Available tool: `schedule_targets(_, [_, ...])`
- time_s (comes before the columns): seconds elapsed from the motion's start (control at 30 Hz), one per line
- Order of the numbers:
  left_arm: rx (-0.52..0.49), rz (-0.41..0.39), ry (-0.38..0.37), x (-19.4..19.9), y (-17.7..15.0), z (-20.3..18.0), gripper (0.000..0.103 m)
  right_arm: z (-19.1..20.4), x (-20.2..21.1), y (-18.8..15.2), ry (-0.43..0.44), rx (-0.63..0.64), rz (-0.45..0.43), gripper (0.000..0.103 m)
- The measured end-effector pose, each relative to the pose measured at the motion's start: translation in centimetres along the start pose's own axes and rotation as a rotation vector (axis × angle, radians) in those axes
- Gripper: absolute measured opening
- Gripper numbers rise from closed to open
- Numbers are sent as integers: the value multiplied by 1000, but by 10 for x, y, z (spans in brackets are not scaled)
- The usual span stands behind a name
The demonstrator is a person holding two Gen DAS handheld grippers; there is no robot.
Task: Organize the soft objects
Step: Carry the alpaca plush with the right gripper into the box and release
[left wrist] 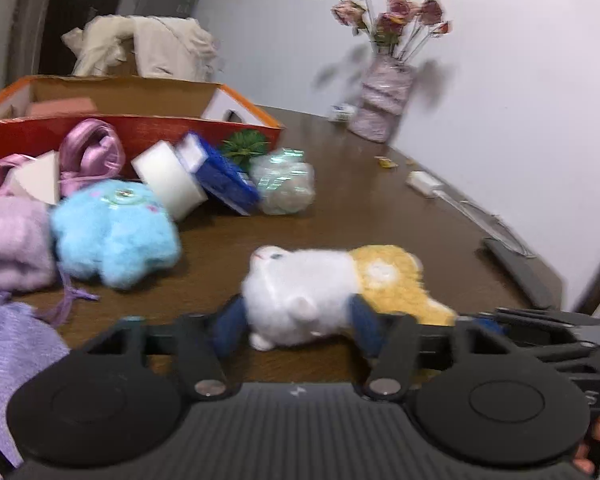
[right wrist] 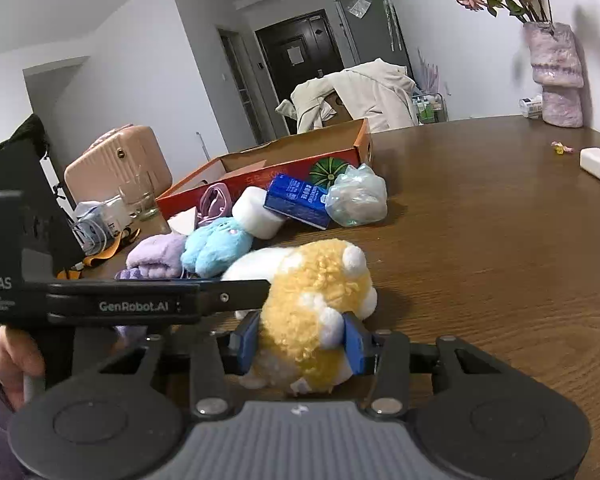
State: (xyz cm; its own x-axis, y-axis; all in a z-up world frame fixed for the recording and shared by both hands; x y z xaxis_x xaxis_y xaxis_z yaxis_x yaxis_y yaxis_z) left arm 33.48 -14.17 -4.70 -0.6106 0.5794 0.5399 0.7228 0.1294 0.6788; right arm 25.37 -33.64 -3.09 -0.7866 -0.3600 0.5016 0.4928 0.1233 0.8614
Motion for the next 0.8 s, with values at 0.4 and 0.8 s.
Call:
schedule_targets(0.4, [-50, -112, 42, 28, 100, -24, 49, -9, -11, 108, 28, 98, -112, 41])
schedule_targets(0.8, [25, -81, 133, -98, 252, 51, 47, -76, -196, 218, 48, 81, -2, 42])
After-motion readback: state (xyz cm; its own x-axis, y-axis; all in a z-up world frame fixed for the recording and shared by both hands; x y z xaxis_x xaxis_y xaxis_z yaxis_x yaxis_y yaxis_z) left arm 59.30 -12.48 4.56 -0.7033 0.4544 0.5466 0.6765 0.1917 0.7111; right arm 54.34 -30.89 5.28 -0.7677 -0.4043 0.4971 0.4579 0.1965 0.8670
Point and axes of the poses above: each gripper's, at about its wrist camera, not at the fingertips, and x roughly against the way its jaws point, z to its left, y to its top, the point moved 2 cm from there along -x, roughly the way its jaws point, and after that the axes turned 15 degrees about x, right-handed, at the moved point
